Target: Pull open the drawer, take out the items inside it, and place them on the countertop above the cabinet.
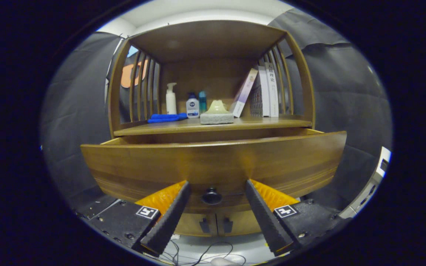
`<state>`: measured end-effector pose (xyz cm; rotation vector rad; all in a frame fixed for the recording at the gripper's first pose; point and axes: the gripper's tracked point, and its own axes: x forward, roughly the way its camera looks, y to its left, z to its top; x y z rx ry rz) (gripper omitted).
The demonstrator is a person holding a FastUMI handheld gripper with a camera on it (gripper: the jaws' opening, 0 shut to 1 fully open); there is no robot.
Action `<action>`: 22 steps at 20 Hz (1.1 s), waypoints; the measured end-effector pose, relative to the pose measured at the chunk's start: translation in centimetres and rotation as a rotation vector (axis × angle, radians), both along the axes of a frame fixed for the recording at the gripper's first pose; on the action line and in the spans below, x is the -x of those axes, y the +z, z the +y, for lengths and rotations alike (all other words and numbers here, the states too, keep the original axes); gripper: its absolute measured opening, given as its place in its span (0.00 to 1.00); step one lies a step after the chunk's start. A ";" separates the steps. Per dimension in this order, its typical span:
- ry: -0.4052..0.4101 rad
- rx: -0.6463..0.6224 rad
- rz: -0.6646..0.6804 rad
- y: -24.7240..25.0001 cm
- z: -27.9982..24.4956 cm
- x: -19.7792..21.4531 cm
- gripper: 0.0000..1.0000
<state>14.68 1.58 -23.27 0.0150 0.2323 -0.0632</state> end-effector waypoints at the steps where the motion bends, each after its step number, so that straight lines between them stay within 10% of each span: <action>1: -0.004 -0.005 0.004 -0.1 0.1 -0.8 0.99; 22: -0.007 -0.047 0.082 -1.9 0.0 -9.6 1.00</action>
